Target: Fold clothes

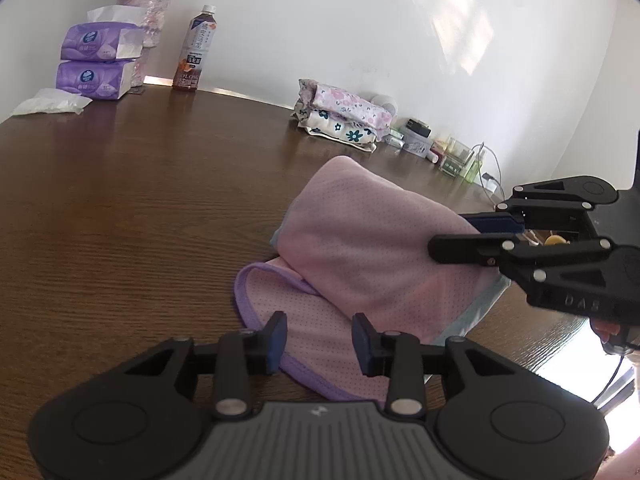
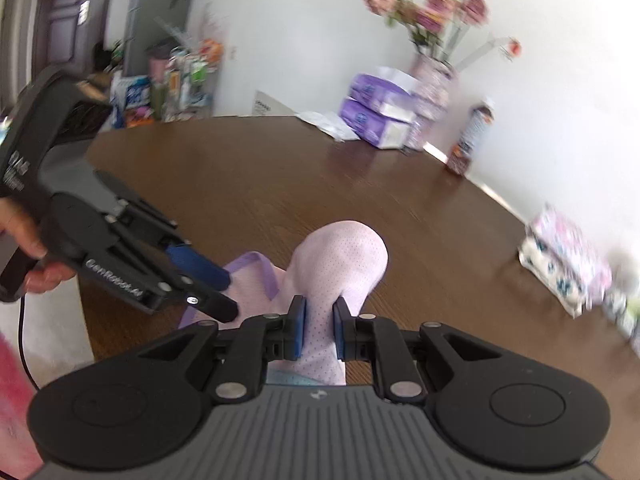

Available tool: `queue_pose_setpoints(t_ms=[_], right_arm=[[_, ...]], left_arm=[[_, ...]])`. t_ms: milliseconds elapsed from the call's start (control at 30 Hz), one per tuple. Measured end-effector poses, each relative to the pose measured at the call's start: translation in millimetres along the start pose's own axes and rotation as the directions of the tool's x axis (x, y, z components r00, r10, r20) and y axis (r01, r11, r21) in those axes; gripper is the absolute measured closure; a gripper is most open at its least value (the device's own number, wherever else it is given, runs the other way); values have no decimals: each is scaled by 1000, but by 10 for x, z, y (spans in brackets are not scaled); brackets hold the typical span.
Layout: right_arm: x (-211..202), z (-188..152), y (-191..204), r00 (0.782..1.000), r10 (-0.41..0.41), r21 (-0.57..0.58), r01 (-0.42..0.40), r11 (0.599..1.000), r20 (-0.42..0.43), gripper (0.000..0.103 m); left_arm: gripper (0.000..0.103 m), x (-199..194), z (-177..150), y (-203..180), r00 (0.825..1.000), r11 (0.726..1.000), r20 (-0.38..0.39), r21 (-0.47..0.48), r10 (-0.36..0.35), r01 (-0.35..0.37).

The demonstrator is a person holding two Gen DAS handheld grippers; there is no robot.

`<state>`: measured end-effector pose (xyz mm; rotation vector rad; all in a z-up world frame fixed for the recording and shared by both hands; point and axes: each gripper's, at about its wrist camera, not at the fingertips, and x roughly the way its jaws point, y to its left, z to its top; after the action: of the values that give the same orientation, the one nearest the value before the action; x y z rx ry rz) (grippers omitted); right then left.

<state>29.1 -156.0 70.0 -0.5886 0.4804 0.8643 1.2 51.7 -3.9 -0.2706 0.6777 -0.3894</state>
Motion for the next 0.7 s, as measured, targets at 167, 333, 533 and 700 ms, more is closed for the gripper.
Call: queue_pose_setpoints(t_ms=[167,333,533,700], right_arm=[[-17,97,268,999,25,-109,-21,994,29,90],[49,154,445,996,82,-165,-77,983,28,90],[103,104,486,994,104,-98,-101,990,32,84],[2,-17,71,997,10,194,-25,981,75,62]], left_arm=[[57,-165,-42,131,999,997,45,-73,16,-12],[58,-355,-96,280,996,989,50,-129,71,-64],[57,-566,-116,345,990,983,82,-150,115,-102],[59,-509,-115,259,994,991,68,-103,88,-81]])
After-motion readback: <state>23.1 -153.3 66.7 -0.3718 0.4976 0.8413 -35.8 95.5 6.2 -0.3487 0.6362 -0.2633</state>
